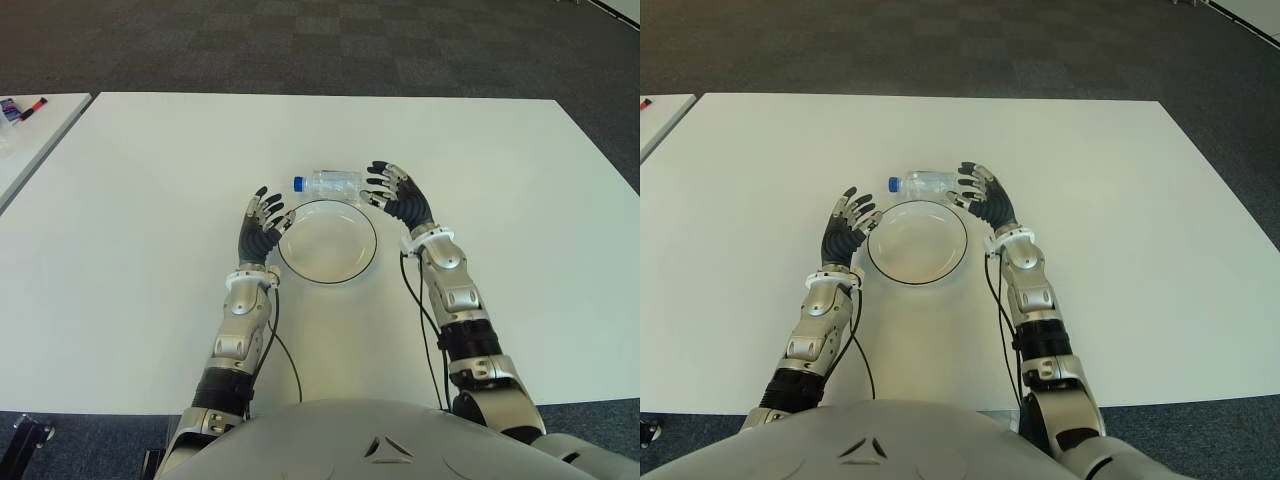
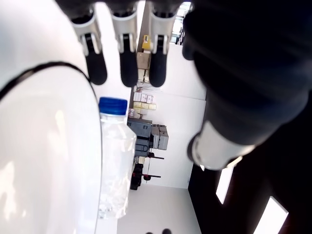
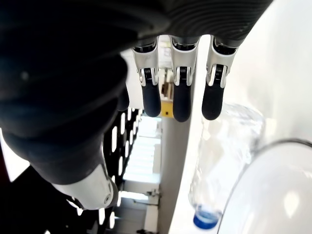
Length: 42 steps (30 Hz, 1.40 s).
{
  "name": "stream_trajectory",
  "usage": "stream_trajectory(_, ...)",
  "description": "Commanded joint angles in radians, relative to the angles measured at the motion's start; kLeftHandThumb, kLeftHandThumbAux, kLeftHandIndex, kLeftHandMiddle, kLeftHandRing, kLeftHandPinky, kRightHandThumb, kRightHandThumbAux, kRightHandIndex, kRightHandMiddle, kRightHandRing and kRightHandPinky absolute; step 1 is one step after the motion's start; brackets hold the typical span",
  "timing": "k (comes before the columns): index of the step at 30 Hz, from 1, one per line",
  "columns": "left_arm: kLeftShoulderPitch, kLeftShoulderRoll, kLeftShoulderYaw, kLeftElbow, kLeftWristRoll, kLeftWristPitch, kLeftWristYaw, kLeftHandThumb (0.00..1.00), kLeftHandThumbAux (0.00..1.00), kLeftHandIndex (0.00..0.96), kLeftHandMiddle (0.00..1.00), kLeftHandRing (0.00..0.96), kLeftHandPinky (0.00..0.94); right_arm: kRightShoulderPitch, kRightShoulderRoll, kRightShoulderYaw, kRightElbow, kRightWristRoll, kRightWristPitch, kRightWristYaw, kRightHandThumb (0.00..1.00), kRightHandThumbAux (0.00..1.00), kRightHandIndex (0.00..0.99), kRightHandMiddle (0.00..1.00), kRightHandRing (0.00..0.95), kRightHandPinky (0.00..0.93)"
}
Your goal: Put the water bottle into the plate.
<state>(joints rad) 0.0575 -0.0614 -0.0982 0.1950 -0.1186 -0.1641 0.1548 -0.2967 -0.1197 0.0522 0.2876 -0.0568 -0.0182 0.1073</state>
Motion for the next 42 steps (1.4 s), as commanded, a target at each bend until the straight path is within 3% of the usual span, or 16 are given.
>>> stream_trajectory(1,-0.011,-0.079,-0.004,0.034,0.002,-0.009,0.008,0.3,0.82,0.101,0.196,0.198,0.225,-0.1,-0.019,0.016,0.114,-0.078,-0.081,-0.062,0.344,0.772,0.156,0.202,0.215,0.264)
stream_trajectory(10,-0.012,-0.081,-0.011,0.051,0.021,-0.025,0.022,0.287,0.839,0.097,0.191,0.193,0.23,-0.262,-0.076,0.12,0.385,-0.301,-0.245,-0.236,0.53,0.663,0.157,0.188,0.194,0.256)
stream_trajectory(18,-0.009,-0.086,-0.016,0.056,0.029,-0.034,0.036,0.286,0.844,0.09,0.191,0.197,0.231,-0.334,-0.111,0.194,0.549,-0.431,-0.332,-0.38,0.62,0.617,0.153,0.162,0.161,0.23)
stream_trajectory(42,-0.007,-0.084,-0.021,0.055,0.043,-0.019,0.052,0.286,0.799,0.082,0.18,0.186,0.228,-0.409,-0.134,0.24,0.732,-0.46,-0.387,-0.431,0.627,0.628,0.133,0.169,0.145,0.183)
